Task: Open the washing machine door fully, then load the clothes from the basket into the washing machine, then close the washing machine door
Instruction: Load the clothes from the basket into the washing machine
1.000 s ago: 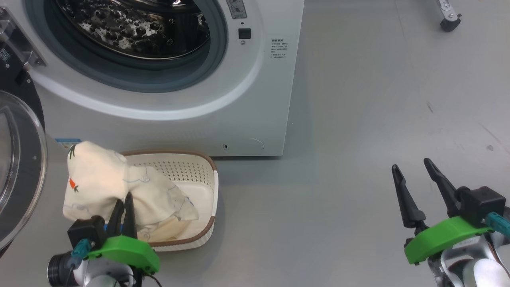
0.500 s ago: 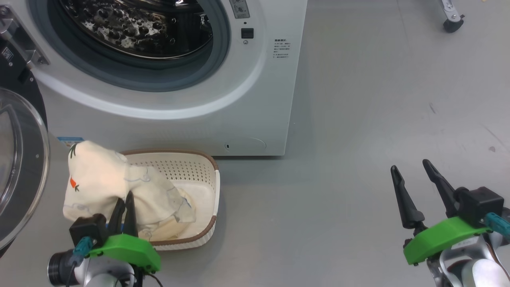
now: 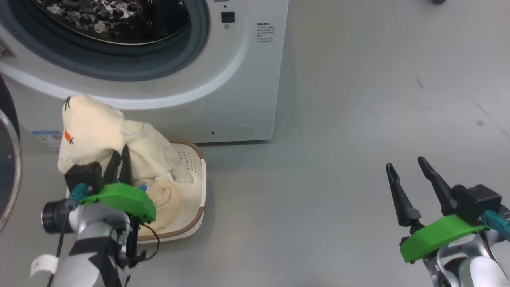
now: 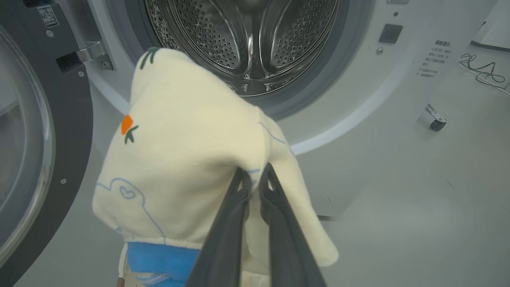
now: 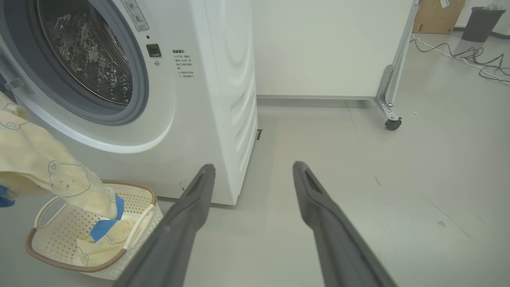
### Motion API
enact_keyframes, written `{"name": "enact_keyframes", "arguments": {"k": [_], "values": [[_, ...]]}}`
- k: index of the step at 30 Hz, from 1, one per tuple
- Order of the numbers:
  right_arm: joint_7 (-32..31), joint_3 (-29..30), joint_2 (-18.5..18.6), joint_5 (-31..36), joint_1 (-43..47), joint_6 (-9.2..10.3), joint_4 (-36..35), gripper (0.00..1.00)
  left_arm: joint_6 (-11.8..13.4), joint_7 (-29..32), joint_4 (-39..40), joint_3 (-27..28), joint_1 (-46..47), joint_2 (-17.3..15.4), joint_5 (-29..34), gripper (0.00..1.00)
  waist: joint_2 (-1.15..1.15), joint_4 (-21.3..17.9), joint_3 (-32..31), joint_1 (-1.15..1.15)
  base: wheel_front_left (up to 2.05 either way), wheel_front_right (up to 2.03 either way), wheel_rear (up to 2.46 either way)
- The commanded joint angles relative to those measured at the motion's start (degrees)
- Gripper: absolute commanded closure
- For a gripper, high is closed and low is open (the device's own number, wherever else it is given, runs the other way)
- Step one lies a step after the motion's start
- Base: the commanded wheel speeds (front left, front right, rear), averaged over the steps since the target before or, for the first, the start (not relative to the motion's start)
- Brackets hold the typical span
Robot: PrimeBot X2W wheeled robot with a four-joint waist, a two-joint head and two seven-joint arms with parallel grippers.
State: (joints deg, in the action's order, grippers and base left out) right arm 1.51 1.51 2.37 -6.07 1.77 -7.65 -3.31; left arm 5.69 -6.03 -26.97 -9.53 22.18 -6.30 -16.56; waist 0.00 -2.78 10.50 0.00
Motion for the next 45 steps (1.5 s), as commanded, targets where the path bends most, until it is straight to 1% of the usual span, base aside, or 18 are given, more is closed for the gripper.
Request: {"name": "enact_keyframes", "arguments": {"k": [1, 4, 10, 14, 19, 25, 29, 33, 37, 38, 41, 44, 45], "values": [[0.78, -1.16, 0.52, -0.43, -2.55, 0.16, -1.75, 0.00, 0.28, -0.29, 1.03, 2.09, 3.83, -1.55, 0.25, 1.00, 0.00, -1.31, 1.35, 0.00, 0.00, 0.00, 0.00], [1.41, -1.66, 0.52, -1.12, -3.49, 0.16, -1.29, 0.00, -0.21, 0.05, -2.28, 2.30, 8.37, -1.98, -0.09, 1.00, 0.00, -3.01, 3.04, 0.00, 0.00, 0.00, 0.00], [2.95, -3.95, 0.52, -2.57, -5.23, 0.16, 0.68, 0.00, -1.89, 1.22, -9.54, 2.96, 18.20, -4.71, -0.50, 1.00, 0.00, -6.94, 6.64, 0.00, 0.00, 0.00, 0.00], [4.28, -5.60, 0.51, -3.86, -6.30, 0.16, 2.21, 0.00, -3.21, 4.18, -14.43, 3.43, 25.19, -7.58, -0.85, 1.00, 0.00, -9.59, 9.31, 0.00, 0.00, 0.00, 0.00], [6.12, -7.59, 0.51, -5.52, -7.78, 0.16, 4.15, 0.00, -4.92, 7.88, -18.83, 3.54, 33.32, -12.78, -0.29, 1.00, 0.00, -13.17, 12.86, 0.00, 0.00, 0.00, 0.00], [8.47, -9.11, 0.51, -7.42, -9.26, 0.16, 6.50, 0.00, -6.50, 10.80, -21.58, 3.48, 41.38, -17.51, 0.18, 1.00, 0.00, -16.40, 16.79, 0.00, 0.00, 0.00, 0.00], [9.60, -10.66, 0.51, -8.40, -10.24, 0.16, 7.77, 0.00, -6.66, 10.81, -22.25, 3.61, 45.88, -20.12, 0.59, 1.00, 0.00, -18.36, 19.11, 0.00, 0.00, 0.00, 0.00], [10.54, -11.82, 0.51, -9.56, -11.11, 0.16, 8.67, 0.00, -6.19, 8.27, -22.06, 3.55, 49.92, -23.09, 1.82, 1.00, 0.00, -20.10, 21.20, 0.00, 0.00, 0.00, 0.00], [11.34, -12.54, 0.51, -10.44, -11.57, 0.16, 9.69, 0.00, -4.17, 1.18, -21.06, 3.63, 53.23, -25.55, 3.68, 1.00, 0.00, -21.22, 22.77, 0.00, 0.00, 0.00, 0.00], [11.53, -12.74, 0.51, -10.66, -11.64, 0.16, 9.97, 0.00, -3.39, -1.40, -20.85, 4.03, 53.75, -25.89, 3.81, 1.00, 0.00, -21.40, 22.98, 0.00, 0.00, 0.00, 0.00], [11.95, -13.15, 0.51, -11.08, -11.44, 0.16, 10.86, 0.00, -2.72, -5.75, -21.79, 4.39, 54.29, -26.63, 4.04, 1.00, 0.00, -21.65, 22.96, 0.00, 0.00, 0.00, 0.00], [12.22, -13.73, 0.51, -11.16, -11.49, 0.16, 11.34, 0.00, -2.48, -6.85, -24.20, 4.97, 54.23, -27.09, 3.50, 1.00, 0.00, -21.94, 23.12, 0.00, 0.00, 0.00, 0.00], [12.29, -13.76, 0.51, -11.21, -11.51, 0.16, 11.45, 0.00, -2.31, -6.98, -25.20, 5.10, 54.02, -27.10, 3.33, 0.67, 0.00, -21.89, 23.12, 0.00, 0.00, 0.00, 0.00]]}}
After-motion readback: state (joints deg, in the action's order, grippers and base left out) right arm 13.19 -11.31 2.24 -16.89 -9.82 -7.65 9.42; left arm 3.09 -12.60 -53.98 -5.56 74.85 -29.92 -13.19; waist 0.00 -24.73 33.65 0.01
